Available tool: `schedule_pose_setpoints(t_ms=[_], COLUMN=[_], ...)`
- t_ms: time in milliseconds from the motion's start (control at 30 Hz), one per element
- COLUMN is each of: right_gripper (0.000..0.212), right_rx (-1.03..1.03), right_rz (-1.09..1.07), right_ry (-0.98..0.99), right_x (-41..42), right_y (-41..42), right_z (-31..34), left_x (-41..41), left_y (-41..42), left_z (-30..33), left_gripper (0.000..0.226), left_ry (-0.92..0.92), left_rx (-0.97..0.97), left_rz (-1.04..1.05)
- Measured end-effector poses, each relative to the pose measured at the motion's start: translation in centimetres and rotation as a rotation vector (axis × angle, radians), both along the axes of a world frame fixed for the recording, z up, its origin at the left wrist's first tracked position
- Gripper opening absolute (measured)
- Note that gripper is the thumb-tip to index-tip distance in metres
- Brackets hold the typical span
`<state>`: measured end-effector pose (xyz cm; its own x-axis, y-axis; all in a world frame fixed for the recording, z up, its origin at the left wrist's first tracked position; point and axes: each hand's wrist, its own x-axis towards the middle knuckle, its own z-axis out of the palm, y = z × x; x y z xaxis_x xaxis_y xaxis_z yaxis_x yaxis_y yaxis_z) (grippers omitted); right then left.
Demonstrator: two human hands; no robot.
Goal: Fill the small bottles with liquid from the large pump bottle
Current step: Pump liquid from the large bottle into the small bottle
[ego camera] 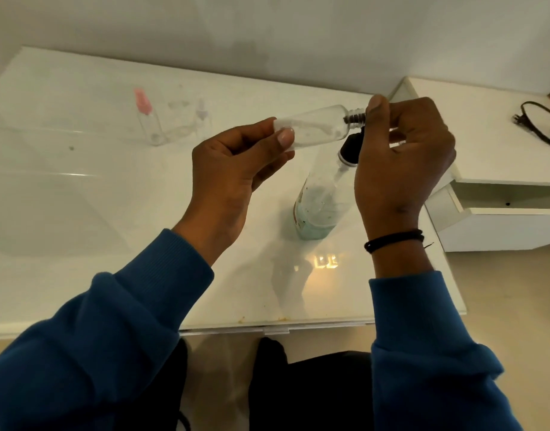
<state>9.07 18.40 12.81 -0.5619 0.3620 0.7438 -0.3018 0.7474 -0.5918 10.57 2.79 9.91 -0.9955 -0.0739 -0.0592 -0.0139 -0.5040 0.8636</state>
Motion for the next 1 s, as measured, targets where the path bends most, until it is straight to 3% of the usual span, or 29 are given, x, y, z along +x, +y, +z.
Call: schedule_pose_setpoints(t_ms=[200, 1000], right_gripper=[0.023, 0.028], right_rx=[0.008, 0.025], right_rz=[0.009, -0.020], right_ry=[-0.008, 0.000], right_x=[0.25, 0.12], right_y=[0.28, -0.17], right_z=[-0.17, -0.20], left_x=[0.22, -0.08], left_y=[0.12, -0.03], left_z=[0.21, -0.04], left_gripper=[0.040, 0.028], left_ry=[-0.006, 0.000], left_rx=[0.017, 0.025], left_rz=[0.005, 0.003])
